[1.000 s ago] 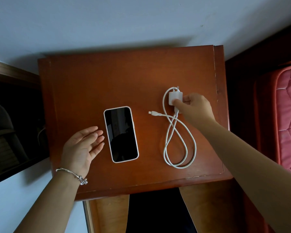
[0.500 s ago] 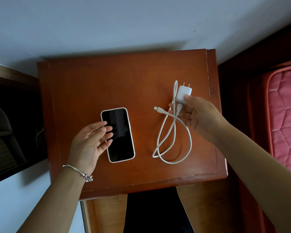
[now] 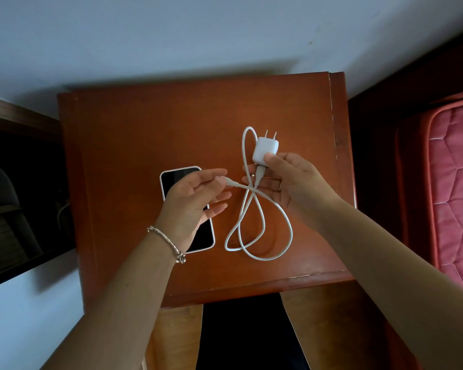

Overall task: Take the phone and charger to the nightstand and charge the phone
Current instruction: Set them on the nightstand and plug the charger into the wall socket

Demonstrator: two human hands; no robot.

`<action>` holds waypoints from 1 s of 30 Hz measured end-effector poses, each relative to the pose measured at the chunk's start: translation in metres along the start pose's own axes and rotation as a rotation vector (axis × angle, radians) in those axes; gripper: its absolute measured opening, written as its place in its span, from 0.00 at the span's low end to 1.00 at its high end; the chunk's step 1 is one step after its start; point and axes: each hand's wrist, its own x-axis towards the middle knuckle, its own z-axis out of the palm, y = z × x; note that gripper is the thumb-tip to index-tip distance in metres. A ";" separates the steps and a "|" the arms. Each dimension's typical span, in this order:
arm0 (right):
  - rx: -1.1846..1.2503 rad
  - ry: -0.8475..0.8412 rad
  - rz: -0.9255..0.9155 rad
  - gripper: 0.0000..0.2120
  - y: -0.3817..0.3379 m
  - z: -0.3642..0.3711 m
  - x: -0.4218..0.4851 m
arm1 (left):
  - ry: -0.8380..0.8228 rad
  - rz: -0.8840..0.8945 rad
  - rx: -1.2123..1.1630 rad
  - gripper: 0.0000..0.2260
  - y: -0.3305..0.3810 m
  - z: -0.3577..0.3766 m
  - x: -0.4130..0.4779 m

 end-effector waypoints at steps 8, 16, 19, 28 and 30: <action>0.045 0.038 -0.042 0.11 0.001 0.000 0.001 | 0.044 0.036 0.001 0.05 0.000 -0.016 -0.006; -0.070 0.143 -0.256 0.07 -0.035 -0.008 -0.022 | 0.228 0.026 -0.266 0.09 0.001 -0.073 -0.043; 0.003 0.146 -0.283 0.07 -0.051 -0.001 -0.033 | 0.273 0.043 -0.281 0.05 0.003 -0.079 -0.058; 0.363 0.247 -0.399 0.12 -0.098 -0.005 -0.043 | 0.465 0.077 -0.119 0.03 -0.014 -0.112 -0.074; 0.433 0.234 -0.437 0.12 -0.105 -0.008 -0.048 | 0.505 0.052 -0.037 0.03 -0.025 -0.119 -0.076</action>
